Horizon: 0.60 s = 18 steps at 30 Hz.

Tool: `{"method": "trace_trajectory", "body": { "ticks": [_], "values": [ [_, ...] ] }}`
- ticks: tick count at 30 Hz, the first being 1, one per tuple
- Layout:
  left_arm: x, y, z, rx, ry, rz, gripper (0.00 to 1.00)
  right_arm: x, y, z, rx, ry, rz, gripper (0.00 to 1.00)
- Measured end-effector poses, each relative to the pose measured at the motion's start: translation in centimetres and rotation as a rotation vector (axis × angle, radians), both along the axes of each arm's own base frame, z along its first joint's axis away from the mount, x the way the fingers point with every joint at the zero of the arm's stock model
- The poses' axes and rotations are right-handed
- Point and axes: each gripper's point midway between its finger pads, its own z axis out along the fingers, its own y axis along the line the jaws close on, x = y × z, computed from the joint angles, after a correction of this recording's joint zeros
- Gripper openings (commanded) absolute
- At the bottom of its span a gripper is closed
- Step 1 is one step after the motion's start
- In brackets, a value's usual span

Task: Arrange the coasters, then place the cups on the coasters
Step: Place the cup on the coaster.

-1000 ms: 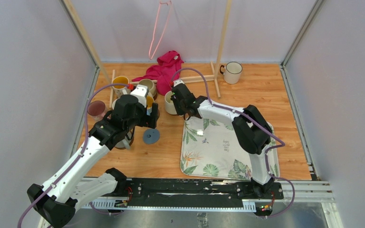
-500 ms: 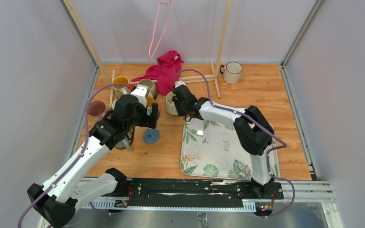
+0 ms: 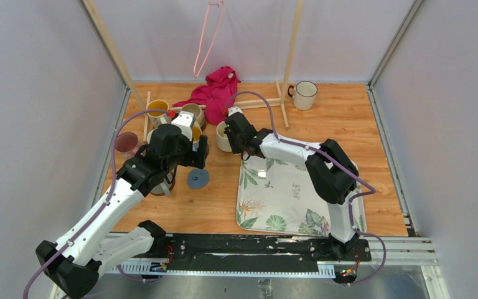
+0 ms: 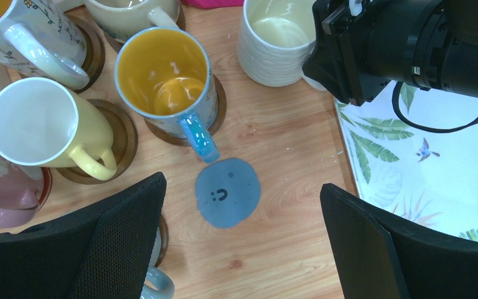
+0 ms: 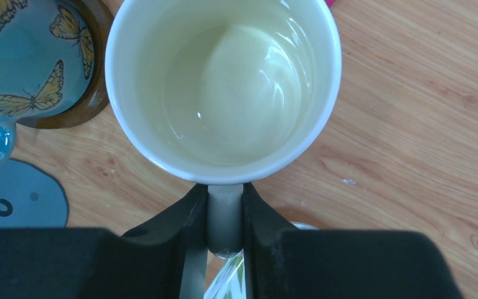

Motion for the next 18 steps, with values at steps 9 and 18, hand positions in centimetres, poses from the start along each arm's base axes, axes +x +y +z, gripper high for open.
{"method": "trace_trajectory", "body": {
  "ticks": [9, 18],
  "values": [
    [0.01, -0.01, 0.0, 0.0, 0.0, 0.0, 1.0, -0.05, 0.13, 0.09, 0.004, 0.001, -0.001, 0.25],
    [0.01, -0.01, -0.01, 0.0, 0.0, 0.0, 1.0, -0.11, 0.4, 0.28, 0.012, 0.001, 0.0, 0.63]
  ]
}}
